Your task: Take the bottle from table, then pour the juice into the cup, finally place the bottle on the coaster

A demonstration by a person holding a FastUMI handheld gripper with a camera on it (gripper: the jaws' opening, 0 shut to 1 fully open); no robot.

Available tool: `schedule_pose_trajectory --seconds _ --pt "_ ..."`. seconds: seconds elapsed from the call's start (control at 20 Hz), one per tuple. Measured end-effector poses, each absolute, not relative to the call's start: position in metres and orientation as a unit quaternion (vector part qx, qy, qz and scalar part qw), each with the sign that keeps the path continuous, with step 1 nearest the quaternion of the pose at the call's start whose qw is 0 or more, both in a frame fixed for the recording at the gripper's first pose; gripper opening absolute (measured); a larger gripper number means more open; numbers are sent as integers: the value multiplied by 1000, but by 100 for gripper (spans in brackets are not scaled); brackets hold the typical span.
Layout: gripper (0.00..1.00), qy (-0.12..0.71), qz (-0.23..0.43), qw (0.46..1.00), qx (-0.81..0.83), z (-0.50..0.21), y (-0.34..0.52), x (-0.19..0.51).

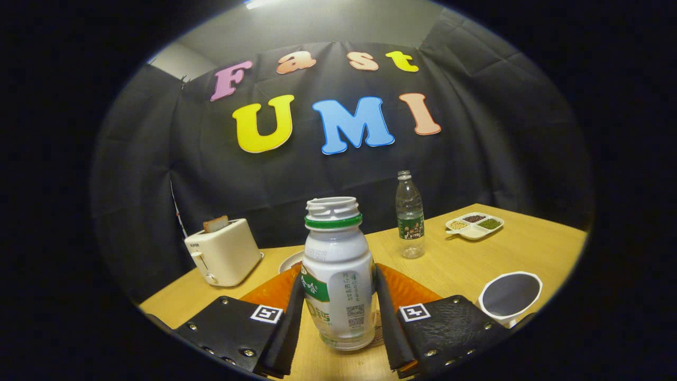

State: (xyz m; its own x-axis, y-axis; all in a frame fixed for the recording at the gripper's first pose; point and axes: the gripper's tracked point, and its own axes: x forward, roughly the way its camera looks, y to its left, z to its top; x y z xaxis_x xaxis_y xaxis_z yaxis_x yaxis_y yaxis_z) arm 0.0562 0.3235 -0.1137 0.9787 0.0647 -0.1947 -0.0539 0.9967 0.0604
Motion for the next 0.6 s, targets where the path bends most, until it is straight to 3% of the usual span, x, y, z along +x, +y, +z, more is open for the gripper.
schedule_pose_trajectory --seconds 0.6 --pt "66 104 28 994 -17 -122 321 91"
